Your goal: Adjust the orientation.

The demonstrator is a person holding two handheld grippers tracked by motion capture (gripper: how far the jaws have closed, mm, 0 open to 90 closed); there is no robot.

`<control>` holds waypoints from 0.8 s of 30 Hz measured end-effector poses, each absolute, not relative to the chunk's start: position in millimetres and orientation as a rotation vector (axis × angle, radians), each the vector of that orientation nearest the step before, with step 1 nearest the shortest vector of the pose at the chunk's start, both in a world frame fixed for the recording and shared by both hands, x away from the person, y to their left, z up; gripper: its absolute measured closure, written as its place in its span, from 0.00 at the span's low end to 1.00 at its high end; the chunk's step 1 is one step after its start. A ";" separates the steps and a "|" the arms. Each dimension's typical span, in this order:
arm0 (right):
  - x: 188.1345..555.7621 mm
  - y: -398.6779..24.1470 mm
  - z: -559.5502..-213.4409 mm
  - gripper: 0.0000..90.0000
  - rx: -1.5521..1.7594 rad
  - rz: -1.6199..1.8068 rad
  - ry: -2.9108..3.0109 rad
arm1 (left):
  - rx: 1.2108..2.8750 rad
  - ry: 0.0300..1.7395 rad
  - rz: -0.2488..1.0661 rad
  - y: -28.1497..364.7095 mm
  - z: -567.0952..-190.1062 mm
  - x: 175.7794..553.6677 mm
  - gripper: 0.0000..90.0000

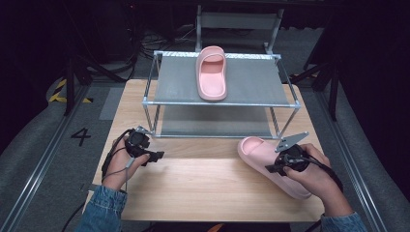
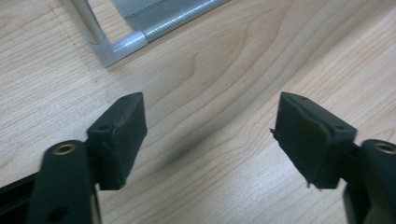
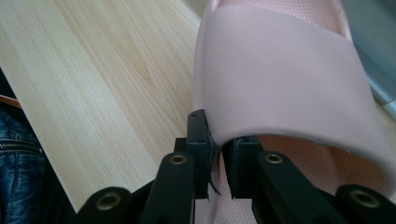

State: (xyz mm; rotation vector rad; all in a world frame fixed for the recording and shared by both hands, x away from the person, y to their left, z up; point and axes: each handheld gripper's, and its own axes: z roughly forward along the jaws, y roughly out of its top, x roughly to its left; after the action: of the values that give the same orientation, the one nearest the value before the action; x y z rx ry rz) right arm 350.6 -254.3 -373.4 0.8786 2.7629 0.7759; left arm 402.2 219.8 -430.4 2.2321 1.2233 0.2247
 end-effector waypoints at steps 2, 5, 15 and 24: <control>349.9 -253.7 -363.9 0.91 0.876 0.776 2.756 | 2.222 1.221 0.221 222.1 -429.2 402.4 0.25; 349.2 -253.0 -350.5 0.91 0.871 0.782 2.748 | 2.222 1.210 0.218 224.2 -427.7 402.2 0.23; 351.3 -249.4 -310.3 0.91 0.873 0.834 2.724 | 2.262 1.164 0.212 226.6 -422.8 402.1 0.20; 354.2 -246.0 -274.7 0.91 0.858 0.879 2.703 | 2.278 1.168 0.196 225.9 -422.2 401.7 0.19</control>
State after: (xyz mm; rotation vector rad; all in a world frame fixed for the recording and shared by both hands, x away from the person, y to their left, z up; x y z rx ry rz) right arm 354.2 -246.0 -274.7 0.8578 2.7034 0.8789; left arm 401.7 225.9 -422.2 2.2782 1.1680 0.1956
